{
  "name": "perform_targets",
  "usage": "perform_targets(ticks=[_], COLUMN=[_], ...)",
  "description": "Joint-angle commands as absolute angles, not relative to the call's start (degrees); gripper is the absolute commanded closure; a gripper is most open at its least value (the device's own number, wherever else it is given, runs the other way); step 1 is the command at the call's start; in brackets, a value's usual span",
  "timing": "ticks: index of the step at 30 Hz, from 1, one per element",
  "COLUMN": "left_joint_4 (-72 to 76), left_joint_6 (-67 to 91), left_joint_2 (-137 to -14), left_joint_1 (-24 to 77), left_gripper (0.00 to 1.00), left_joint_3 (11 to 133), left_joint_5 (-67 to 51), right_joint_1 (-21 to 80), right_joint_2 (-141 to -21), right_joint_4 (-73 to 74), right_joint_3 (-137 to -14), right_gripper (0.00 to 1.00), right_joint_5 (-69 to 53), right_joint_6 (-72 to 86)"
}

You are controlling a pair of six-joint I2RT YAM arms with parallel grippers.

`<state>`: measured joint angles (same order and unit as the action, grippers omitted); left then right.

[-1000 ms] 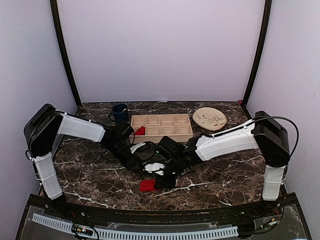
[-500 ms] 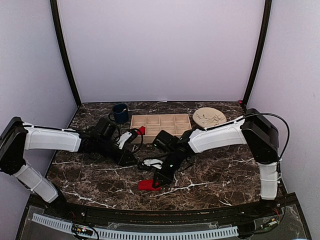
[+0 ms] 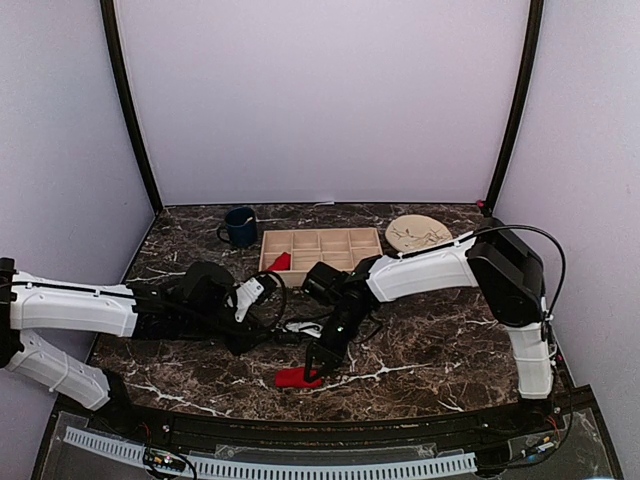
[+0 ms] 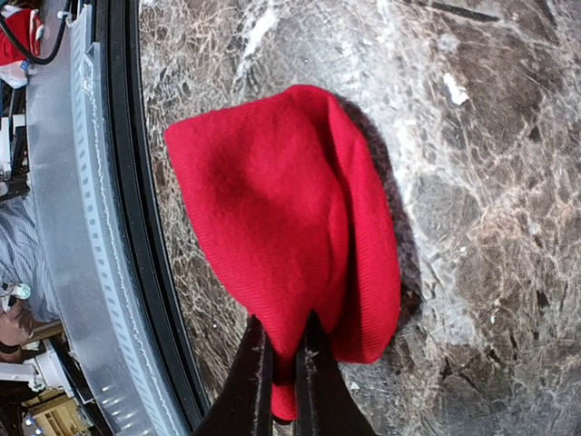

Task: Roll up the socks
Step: Pick up the sock from the center of the board.

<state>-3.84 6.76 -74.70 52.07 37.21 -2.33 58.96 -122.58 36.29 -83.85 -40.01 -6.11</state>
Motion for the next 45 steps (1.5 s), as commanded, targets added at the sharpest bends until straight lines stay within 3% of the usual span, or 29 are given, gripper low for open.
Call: perform_targets(ticks=[1,8,23,45], left_joint_4=[-1.11,-1.27,-12.35,-11.98], left_joint_6=[8.3,5.58,-4.71,-14.16], left_joint_2=[-67.84,-62.68,-74.51,-88.72], left_joint_1=[53.62,57.14,70.77,71.58], left_gripper=[0.66,0.66,0.63,0.53], left_joint_3=[34.34,33.5,41.94,46.61], left_joint_5=[3.24,-1.1,0.99,5.73], right_joint_1=[58.36,58.27,58.18,58.01], right_joint_2=[-124.38,-124.77,-125.72,-126.16], right_joint_4=[36.45,36.29,36.88,37.59], right_joint_3=[-84.79,-84.9,-85.52,-85.61], right_gripper=[1.0,1.0,1.0,1.0], right_joint_5=[-39.26,-39.38,-40.41,-41.33], right_joint_6=[-4.97,-4.5,-4.65,-5.01])
